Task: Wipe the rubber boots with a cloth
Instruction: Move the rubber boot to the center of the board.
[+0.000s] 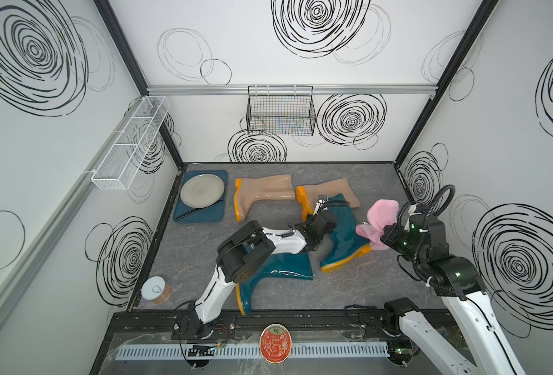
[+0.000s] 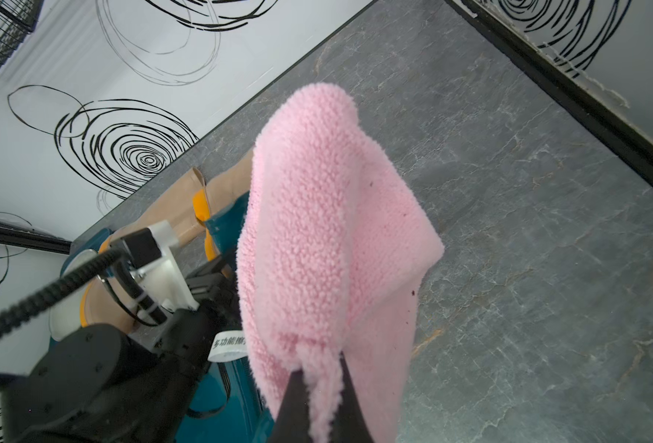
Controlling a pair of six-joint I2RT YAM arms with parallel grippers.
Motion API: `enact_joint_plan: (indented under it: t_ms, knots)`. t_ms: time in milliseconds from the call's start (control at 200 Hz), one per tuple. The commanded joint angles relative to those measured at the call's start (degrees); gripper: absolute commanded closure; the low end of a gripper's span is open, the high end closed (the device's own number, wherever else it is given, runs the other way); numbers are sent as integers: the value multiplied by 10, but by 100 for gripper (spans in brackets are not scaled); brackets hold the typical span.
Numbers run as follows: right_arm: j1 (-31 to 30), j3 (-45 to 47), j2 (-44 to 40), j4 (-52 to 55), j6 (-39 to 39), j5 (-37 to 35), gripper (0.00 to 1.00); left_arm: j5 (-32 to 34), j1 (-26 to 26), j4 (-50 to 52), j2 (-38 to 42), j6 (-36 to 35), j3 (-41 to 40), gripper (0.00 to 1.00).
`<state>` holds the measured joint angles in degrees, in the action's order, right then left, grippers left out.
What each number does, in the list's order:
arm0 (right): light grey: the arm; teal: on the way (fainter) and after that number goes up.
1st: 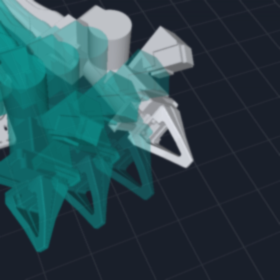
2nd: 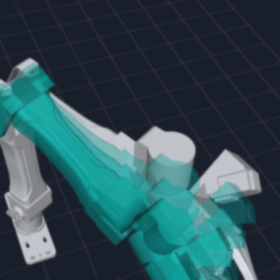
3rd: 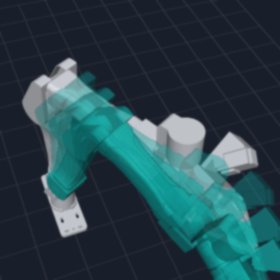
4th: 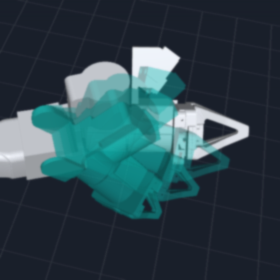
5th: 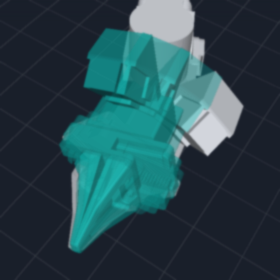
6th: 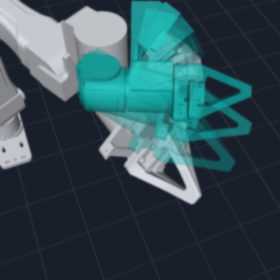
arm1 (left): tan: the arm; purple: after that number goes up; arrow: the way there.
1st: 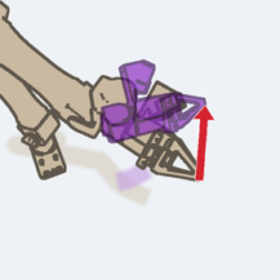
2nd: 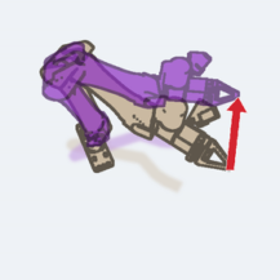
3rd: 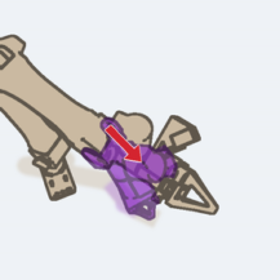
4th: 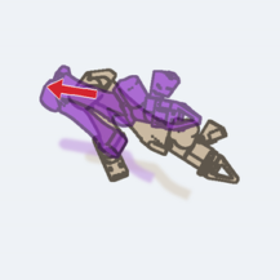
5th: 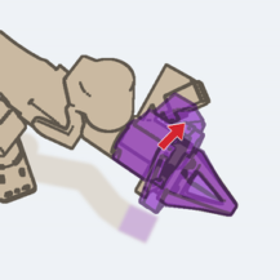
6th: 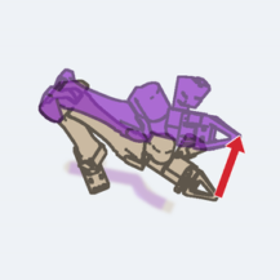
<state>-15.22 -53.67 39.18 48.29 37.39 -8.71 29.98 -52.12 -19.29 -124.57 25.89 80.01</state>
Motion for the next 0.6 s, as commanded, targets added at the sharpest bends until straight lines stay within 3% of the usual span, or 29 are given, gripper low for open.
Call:
enact_joint_plan:
  t_ms: [0,195,310,595]
  knots:
    - [5,-22,7,-16,-17,-15,100,37,10,29,-13,-38,26,100]
    - [14,-22,4,-18,-24,-14,100,39,4,58,-12,-27,57,100]
    - [18,-25,-2,-12,-28,-11,100,67,-38,57,18,-18,37,100]
    - [25,-71,-8,10,-49,-31,100,103,-139,121,91,79,22,100]
